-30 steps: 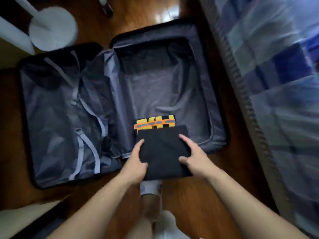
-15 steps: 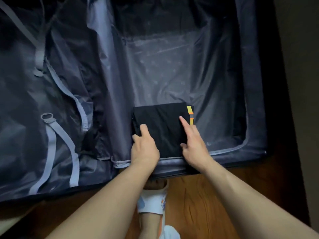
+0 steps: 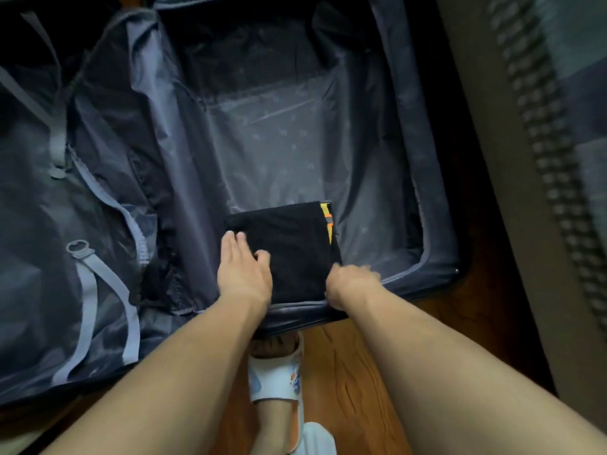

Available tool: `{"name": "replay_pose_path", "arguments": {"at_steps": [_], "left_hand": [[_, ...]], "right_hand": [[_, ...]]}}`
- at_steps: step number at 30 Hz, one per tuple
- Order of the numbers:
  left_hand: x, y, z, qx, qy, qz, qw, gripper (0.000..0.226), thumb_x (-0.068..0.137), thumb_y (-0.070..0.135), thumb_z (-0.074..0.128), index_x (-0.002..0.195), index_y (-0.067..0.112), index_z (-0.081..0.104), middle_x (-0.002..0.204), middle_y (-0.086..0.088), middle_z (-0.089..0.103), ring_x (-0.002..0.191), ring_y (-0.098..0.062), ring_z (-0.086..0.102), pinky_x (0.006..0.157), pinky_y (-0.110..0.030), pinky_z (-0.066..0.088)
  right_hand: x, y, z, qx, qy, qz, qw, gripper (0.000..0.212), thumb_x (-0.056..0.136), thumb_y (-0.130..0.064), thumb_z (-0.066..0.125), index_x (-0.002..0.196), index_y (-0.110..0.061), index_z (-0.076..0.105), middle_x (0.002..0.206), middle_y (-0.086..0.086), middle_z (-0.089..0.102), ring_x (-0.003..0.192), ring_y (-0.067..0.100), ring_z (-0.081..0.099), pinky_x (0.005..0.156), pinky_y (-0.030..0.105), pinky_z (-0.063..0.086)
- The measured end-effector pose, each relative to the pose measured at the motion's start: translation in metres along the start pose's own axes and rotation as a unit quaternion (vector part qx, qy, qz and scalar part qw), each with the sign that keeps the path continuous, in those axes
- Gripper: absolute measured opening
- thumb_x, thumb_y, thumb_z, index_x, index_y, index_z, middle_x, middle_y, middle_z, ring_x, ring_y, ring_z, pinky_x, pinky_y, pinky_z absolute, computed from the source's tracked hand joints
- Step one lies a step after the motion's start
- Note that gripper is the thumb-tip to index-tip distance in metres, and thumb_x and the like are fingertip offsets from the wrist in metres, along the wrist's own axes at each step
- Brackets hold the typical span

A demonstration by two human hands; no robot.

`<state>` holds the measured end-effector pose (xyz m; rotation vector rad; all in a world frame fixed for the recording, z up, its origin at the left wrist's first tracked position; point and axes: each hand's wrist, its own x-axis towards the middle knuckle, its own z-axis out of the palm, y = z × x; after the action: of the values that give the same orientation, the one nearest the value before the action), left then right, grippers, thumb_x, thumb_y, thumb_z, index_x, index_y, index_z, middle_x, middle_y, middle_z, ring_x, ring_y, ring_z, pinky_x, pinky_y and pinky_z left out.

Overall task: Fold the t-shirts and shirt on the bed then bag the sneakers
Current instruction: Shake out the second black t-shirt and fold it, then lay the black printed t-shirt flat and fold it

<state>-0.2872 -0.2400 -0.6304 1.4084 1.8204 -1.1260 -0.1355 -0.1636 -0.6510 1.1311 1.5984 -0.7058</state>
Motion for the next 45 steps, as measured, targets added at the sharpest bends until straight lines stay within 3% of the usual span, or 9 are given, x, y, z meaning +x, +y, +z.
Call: {"name": "replay_pose_path", "arguments": {"at_steps": [3,6,10,18,22,31,38,42,45], "left_hand": [[-0.046,-0.005,-0.017,-0.12,-0.044,0.008,0.992,0.05,0.1,0.033,0.036,0.147,0.018,0.044,0.16,-0.017,0.031,0.152,-0.04,0.012,0.123,-0.056,0.003],[-0.117,0.0,-0.045,-0.193,-0.008,0.041,0.98,0.04,0.098,0.037,0.045,0.132,0.019,0.057,0.139,-0.009,0.058,0.133,-0.031,0.048,0.109,-0.041,0.037],[-0.218,0.037,-0.11,-0.357,0.003,0.054,0.932,0.019,0.095,0.027,0.053,0.106,0.02,0.067,0.12,-0.009,0.071,0.115,-0.032,0.063,0.089,-0.035,0.048],[-0.479,0.192,-0.286,-0.484,0.101,0.182,0.85,0.02,0.098,0.023,0.057,0.113,0.024,0.071,0.105,0.008,0.07,0.096,-0.01,0.063,0.081,-0.024,0.043],[-0.555,0.225,-0.331,-0.572,0.128,0.206,0.784,0.014,0.09,0.03,0.064,0.102,0.028,0.072,0.089,0.004,0.075,0.086,-0.013,0.07,0.083,-0.034,0.054],[-0.468,0.211,-0.484,-0.427,0.223,0.152,0.863,0.023,0.097,0.024,0.058,0.117,0.016,0.066,0.11,-0.008,0.07,0.105,-0.03,0.064,0.086,-0.035,0.049],[-0.317,0.221,-0.553,-0.05,0.247,0.233,0.939,0.072,0.094,0.037,0.065,0.156,0.025,0.029,0.155,-0.013,0.032,0.139,-0.039,0.032,0.11,-0.048,0.037],[-0.294,0.22,-0.563,0.059,0.307,0.245,0.918,0.032,0.091,0.031,0.062,0.121,0.018,0.059,0.127,-0.011,0.054,0.127,-0.035,0.041,0.109,-0.049,0.032],[-0.339,0.219,-0.565,-0.001,0.289,0.282,0.915,0.006,0.095,0.02,0.05,0.1,0.016,0.048,0.089,-0.007,0.063,0.102,-0.034,0.06,0.109,-0.051,0.031]], "right_hand": [[-0.061,0.033,-0.004,0.004,0.14,-0.071,0.988,0.047,0.091,-0.019,0.051,0.138,-0.017,0.043,0.132,0.014,0.056,0.125,0.037,0.049,0.105,0.045,0.037],[-0.142,0.075,-0.002,0.126,0.278,-0.134,0.943,0.041,0.09,-0.019,0.055,0.131,-0.016,0.056,0.116,0.01,0.061,0.109,0.034,0.056,0.096,0.043,0.043],[-0.259,0.155,-0.012,0.292,0.276,-0.142,0.905,0.036,0.098,-0.022,0.051,0.132,-0.018,0.06,0.123,0.006,0.062,0.117,0.027,0.055,0.101,0.036,0.042],[-0.502,0.378,-0.024,0.508,0.342,-0.054,0.789,0.024,0.096,-0.014,0.057,0.116,-0.017,0.071,0.116,0.003,0.072,0.107,0.022,0.066,0.093,0.029,0.047],[-0.589,0.46,-0.008,0.596,0.337,0.003,0.729,0.016,0.095,-0.018,0.056,0.096,-0.027,0.068,0.1,0.001,0.073,0.093,0.024,0.07,0.086,0.043,0.056],[-0.622,0.523,-0.07,0.734,0.313,0.026,0.602,0.02,0.097,-0.01,0.052,0.091,-0.02,0.069,0.09,0.005,0.073,0.073,0.017,0.067,0.084,0.043,0.057],[-0.574,0.502,-0.122,0.786,0.237,0.082,0.564,0.019,0.1,-0.011,0.048,0.095,-0.015,0.066,0.091,0.005,0.071,0.068,0.013,0.063,0.069,0.03,0.051],[-0.566,0.498,-0.134,0.804,0.211,0.09,0.549,0.02,0.1,-0.007,0.046,0.099,-0.009,0.065,0.09,0.005,0.067,0.07,0.014,0.061,0.068,0.028,0.05],[-0.576,0.495,-0.131,0.813,0.187,0.101,0.542,0.022,0.099,-0.004,0.044,0.101,-0.005,0.066,0.094,0.008,0.067,0.069,0.014,0.059,0.061,0.021,0.05]]}}
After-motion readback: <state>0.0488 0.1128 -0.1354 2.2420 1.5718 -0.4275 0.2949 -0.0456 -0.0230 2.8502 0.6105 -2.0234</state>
